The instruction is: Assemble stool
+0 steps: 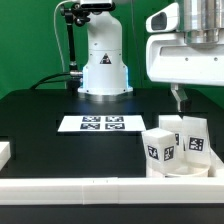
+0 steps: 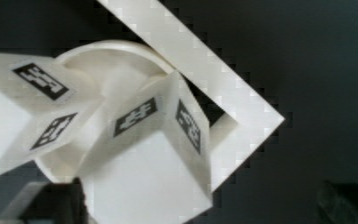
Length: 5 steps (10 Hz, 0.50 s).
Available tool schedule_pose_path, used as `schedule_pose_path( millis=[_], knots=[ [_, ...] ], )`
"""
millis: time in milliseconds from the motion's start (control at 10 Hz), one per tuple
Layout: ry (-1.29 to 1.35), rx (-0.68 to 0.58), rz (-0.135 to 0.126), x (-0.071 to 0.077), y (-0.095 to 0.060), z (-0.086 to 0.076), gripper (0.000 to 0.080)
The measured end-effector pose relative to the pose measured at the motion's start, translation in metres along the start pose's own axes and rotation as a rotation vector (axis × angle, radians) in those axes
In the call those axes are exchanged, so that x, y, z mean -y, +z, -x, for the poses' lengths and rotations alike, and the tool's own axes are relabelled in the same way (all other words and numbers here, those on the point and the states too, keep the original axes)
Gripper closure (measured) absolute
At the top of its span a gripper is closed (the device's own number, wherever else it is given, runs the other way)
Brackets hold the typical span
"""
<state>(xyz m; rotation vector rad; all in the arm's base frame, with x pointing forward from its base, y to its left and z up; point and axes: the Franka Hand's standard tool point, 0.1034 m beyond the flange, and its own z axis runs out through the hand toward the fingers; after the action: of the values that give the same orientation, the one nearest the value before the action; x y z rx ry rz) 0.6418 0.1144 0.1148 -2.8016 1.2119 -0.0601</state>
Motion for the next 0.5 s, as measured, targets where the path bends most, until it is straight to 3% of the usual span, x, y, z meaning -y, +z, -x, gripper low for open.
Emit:
schedule_pose_path(
  millis=[300, 500],
  knots=[
    [-0.175, -0.001, 0.0, -0.0006, -0.0001, -0.0011, 0.0151],
    [-0.469, -0.013, 0.014, -0.0012, -0.001, -0.0027, 0.0151]
  ],
)
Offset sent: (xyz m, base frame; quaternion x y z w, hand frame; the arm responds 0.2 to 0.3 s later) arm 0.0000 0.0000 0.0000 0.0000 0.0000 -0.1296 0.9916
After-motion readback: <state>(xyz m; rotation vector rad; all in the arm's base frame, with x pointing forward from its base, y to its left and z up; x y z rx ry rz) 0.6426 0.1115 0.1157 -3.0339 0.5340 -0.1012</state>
